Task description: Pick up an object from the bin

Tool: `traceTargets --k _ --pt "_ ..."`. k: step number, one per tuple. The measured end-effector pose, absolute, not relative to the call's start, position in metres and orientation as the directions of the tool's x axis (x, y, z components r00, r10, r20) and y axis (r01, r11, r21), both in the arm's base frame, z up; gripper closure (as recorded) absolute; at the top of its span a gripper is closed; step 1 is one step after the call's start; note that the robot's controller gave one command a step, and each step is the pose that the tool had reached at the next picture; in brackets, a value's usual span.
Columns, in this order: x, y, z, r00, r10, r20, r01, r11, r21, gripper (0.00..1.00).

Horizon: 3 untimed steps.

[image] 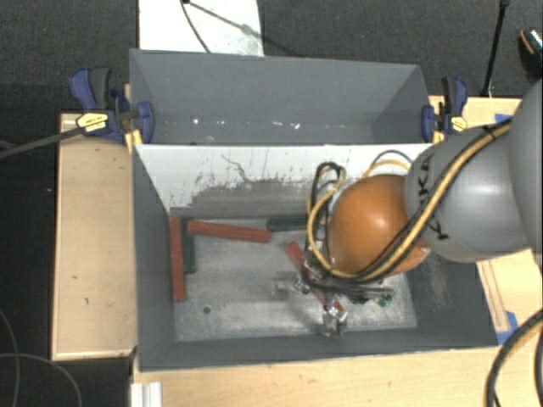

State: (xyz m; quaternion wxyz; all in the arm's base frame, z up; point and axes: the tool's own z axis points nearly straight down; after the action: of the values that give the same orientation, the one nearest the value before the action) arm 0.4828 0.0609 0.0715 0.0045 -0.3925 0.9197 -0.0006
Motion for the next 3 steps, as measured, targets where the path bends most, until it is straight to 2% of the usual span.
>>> traceTargets --k 1,2,3 --pt "0.546 -0.024 0.070 -0.212 -0.977 0.000 -0.977 0.212 -0.003 0.00" --pt "0.578 0.009 0.119 -0.160 -0.987 -0.005 -0.987 0.160 -0.008 0.00" --pt "0.541 0.100 0.089 -0.406 -0.914 -0.003 -0.914 0.406 0.002 0.00"
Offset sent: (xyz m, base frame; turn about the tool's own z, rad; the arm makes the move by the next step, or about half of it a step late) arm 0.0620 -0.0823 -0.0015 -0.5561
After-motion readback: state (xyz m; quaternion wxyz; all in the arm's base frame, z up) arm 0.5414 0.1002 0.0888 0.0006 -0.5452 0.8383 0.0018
